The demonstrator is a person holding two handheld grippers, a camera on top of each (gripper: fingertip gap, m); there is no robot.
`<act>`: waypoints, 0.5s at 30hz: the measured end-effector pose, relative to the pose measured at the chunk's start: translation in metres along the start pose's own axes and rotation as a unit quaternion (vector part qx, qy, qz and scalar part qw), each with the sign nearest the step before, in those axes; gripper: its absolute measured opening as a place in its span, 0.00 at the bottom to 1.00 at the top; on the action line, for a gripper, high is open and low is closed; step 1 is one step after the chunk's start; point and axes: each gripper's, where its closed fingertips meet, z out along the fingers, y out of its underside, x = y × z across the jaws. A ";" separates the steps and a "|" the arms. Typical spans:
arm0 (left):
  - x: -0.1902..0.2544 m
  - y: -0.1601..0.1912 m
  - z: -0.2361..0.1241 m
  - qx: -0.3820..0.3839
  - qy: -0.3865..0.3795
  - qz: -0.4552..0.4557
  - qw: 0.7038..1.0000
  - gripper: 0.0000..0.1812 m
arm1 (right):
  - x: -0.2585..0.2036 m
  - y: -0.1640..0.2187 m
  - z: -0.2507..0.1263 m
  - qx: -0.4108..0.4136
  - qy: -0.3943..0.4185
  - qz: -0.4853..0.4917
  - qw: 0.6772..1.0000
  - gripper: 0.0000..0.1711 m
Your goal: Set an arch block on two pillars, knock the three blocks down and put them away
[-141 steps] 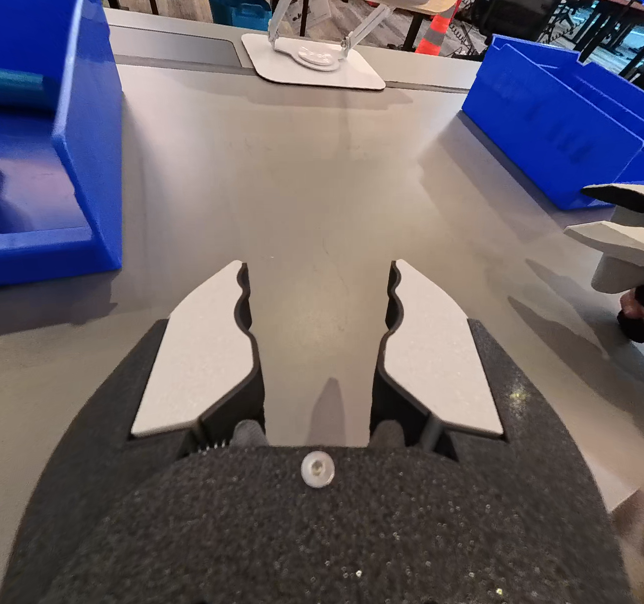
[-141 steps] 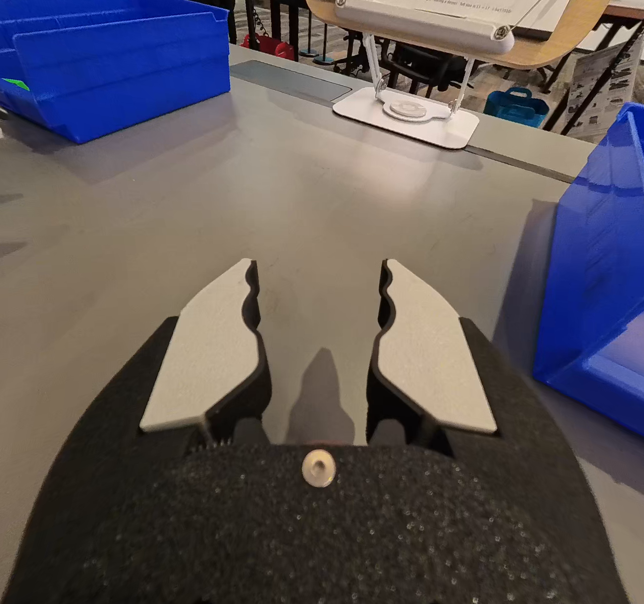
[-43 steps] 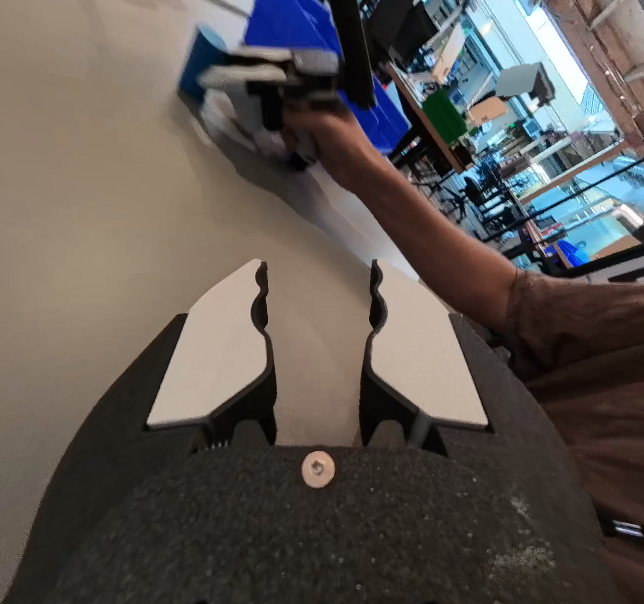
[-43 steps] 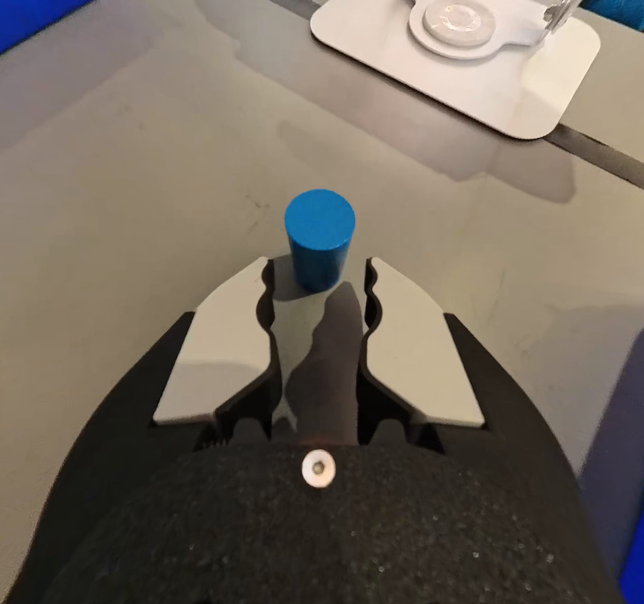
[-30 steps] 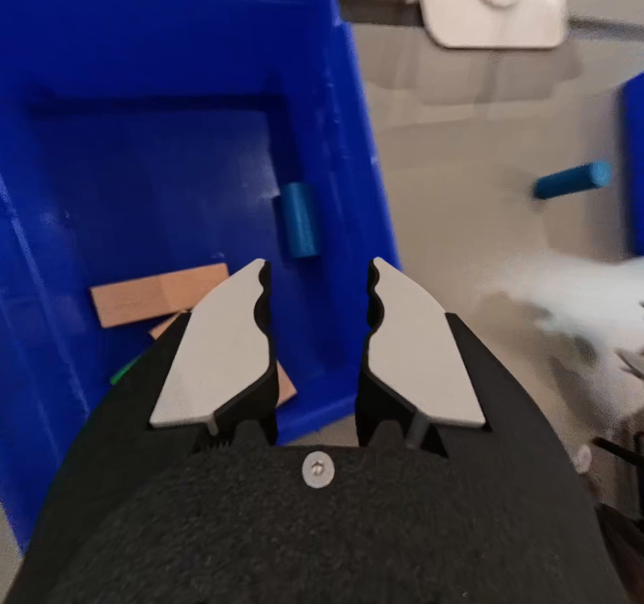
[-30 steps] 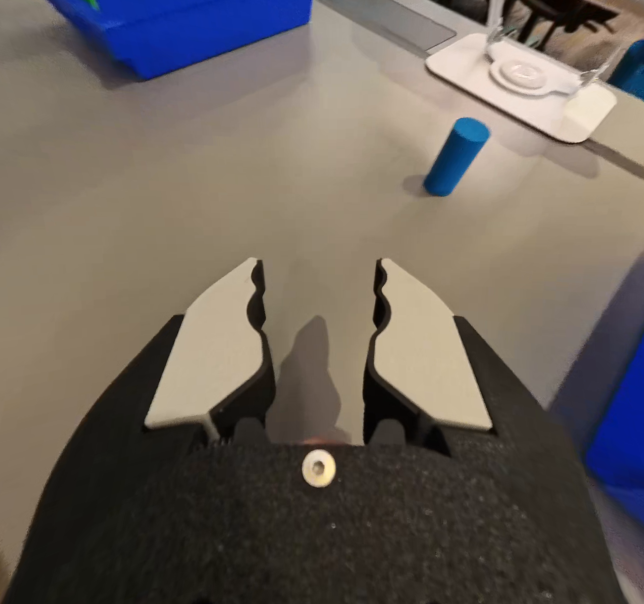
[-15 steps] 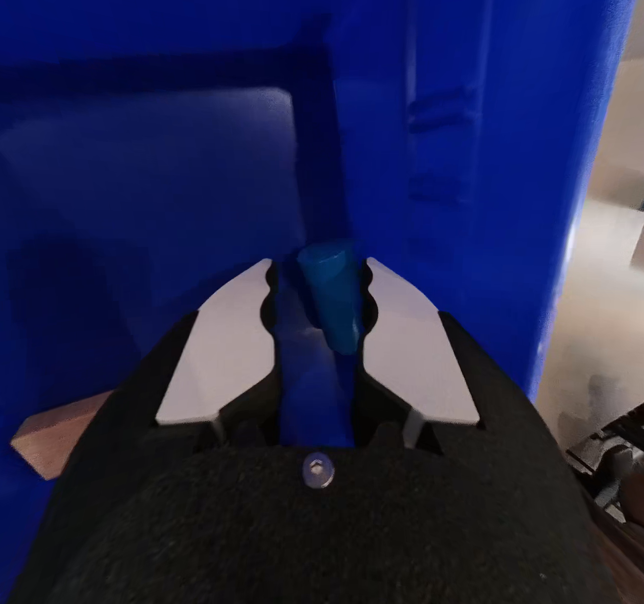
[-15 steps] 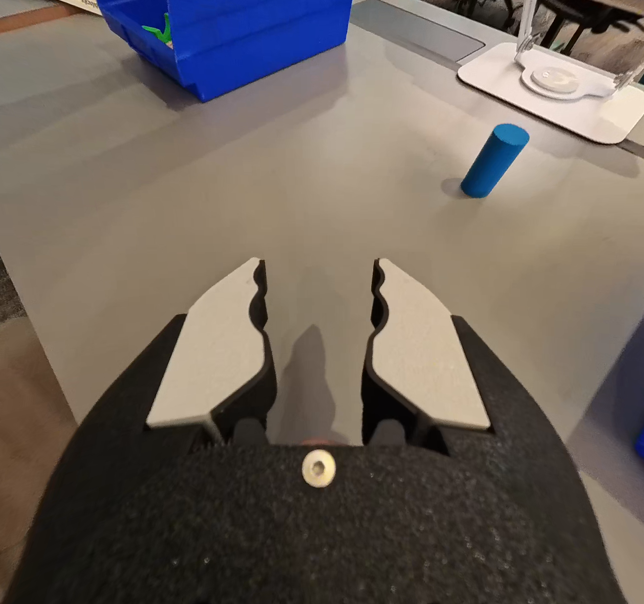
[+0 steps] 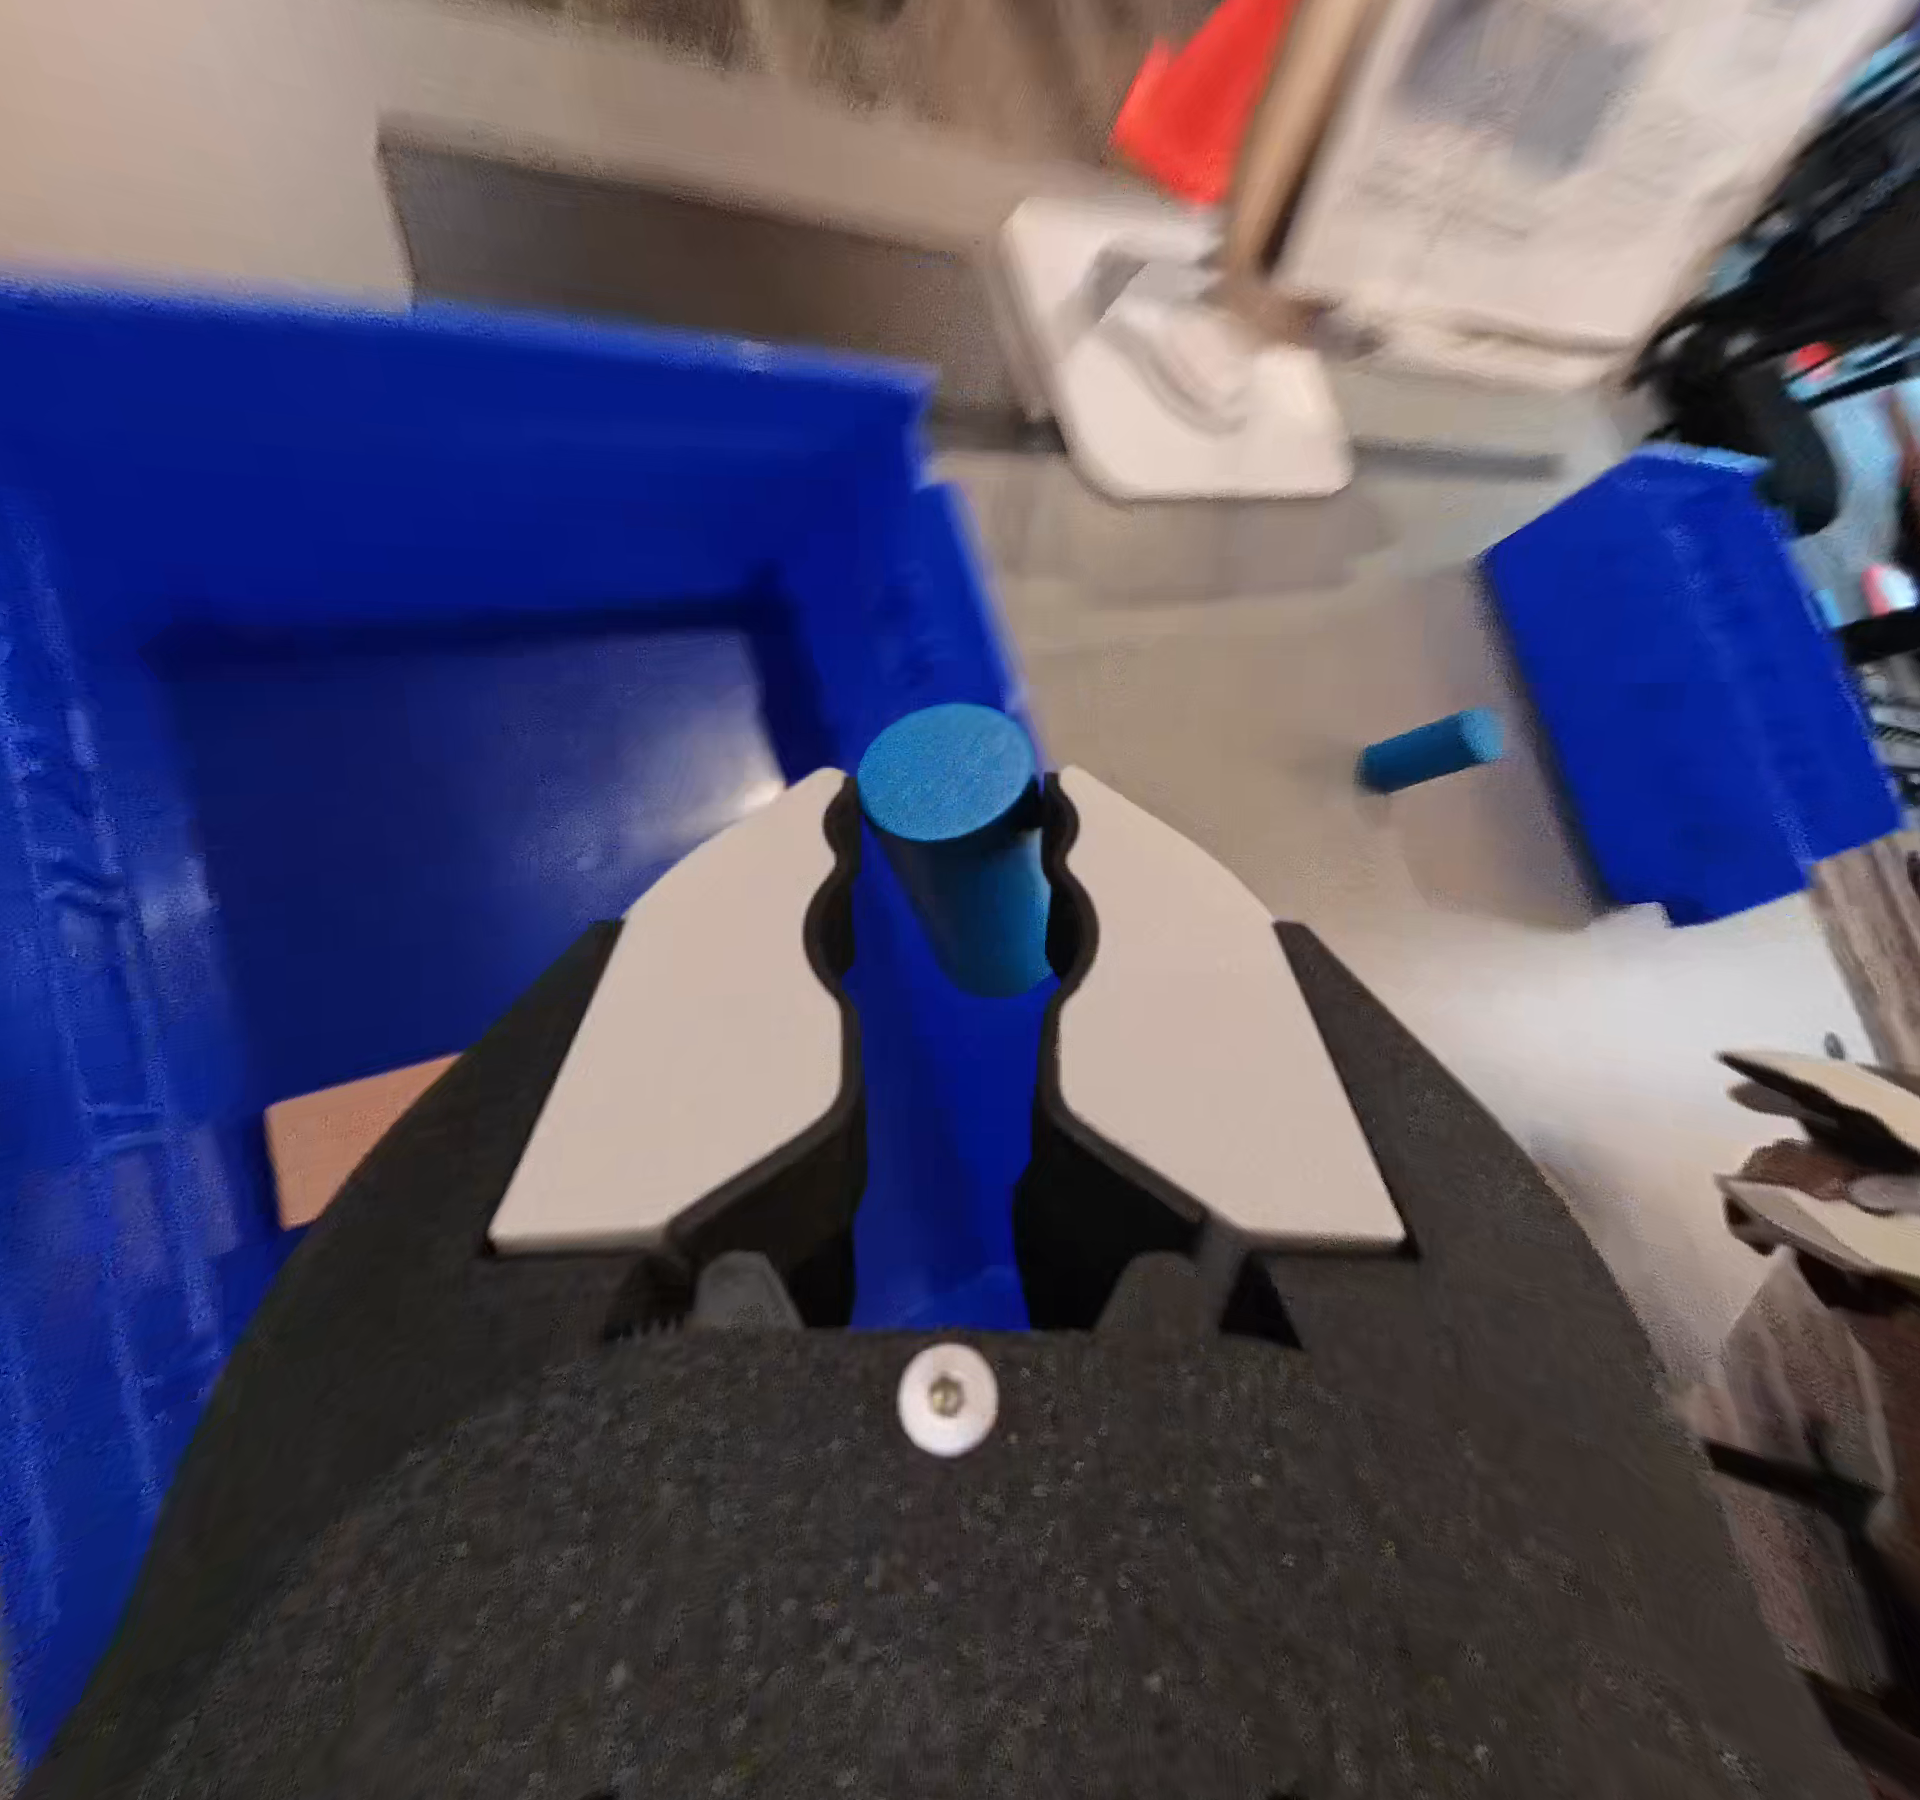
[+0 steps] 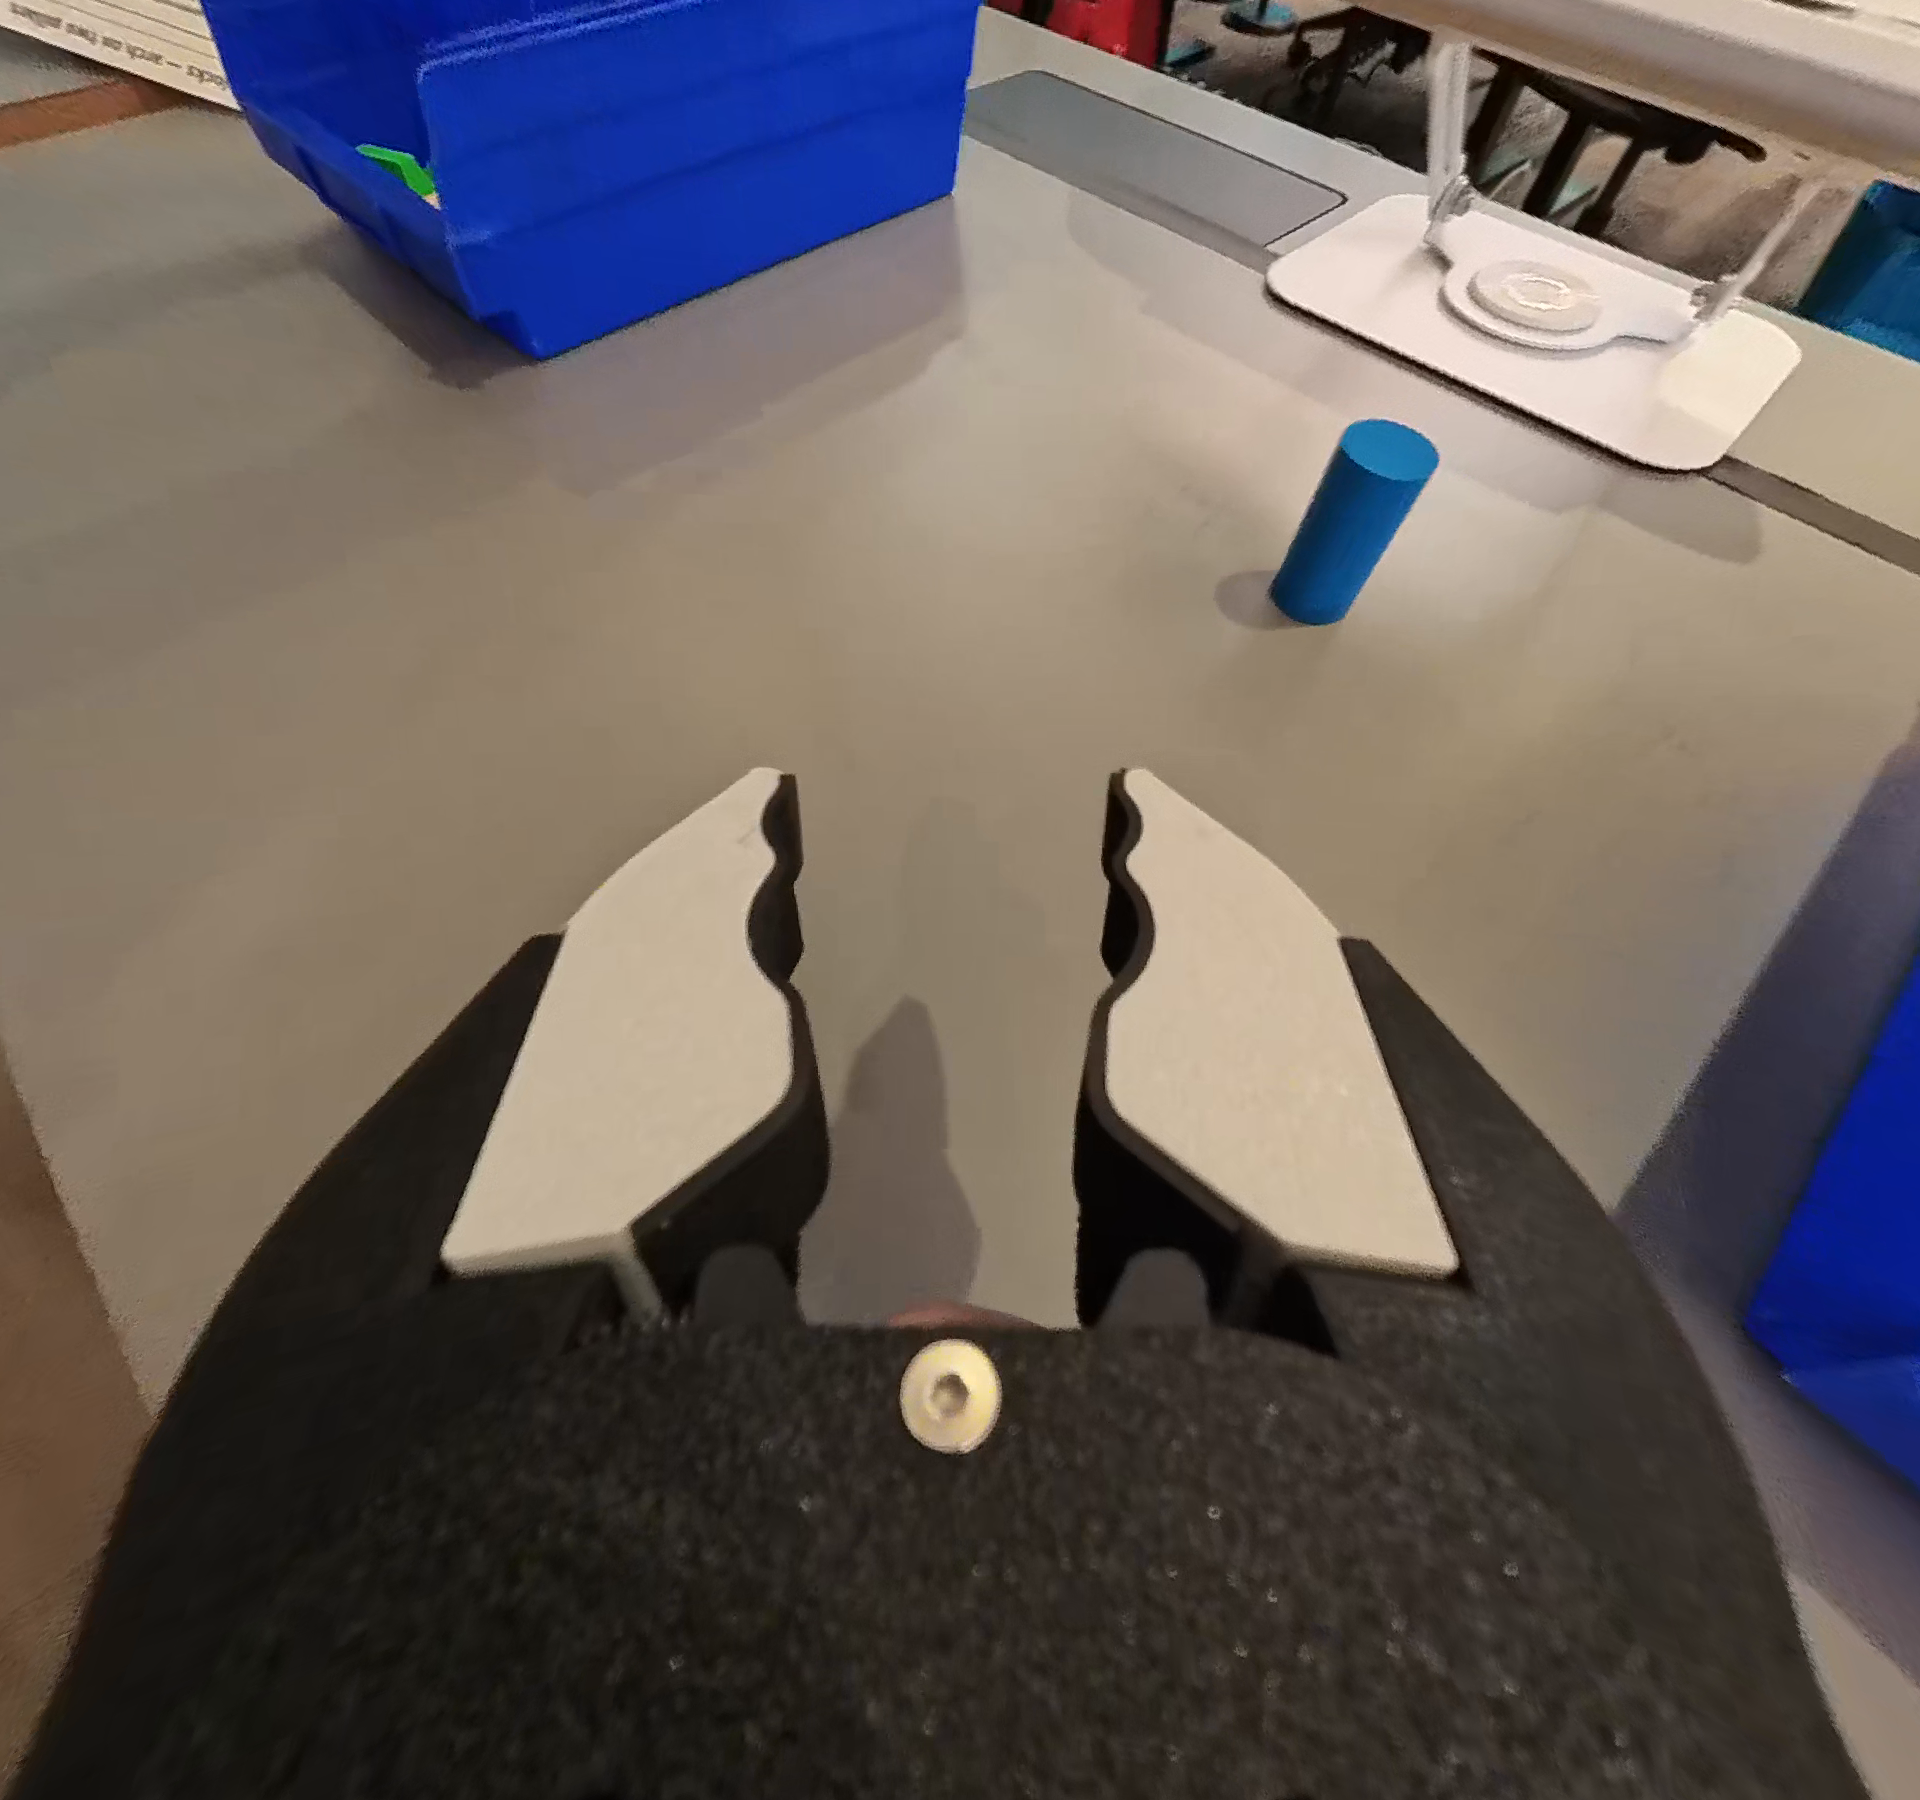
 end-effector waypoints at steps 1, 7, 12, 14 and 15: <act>0.025 -0.003 -0.010 0.031 0.009 0.025 0.999 0.18 | 0.004 0.001 -0.001 0.003 0.002 0.002 1.000 0.32; 0.177 0.053 0.037 0.074 0.027 0.194 0.978 0.18 | 0.027 0.004 -0.005 0.010 0.035 -0.008 0.999 0.32; 0.206 0.094 0.138 0.074 -0.010 0.288 0.955 0.18 | 0.032 0.003 -0.009 0.022 0.041 0.003 0.999 0.32; 0.200 0.095 0.164 0.074 -0.004 0.283 0.956 0.18 | 0.031 0.005 -0.011 0.022 0.039 0.006 0.999 0.32; 0.196 0.093 0.173 0.071 -0.002 0.279 0.958 0.18 | 0.030 0.007 -0.012 0.023 0.038 0.008 0.999 0.32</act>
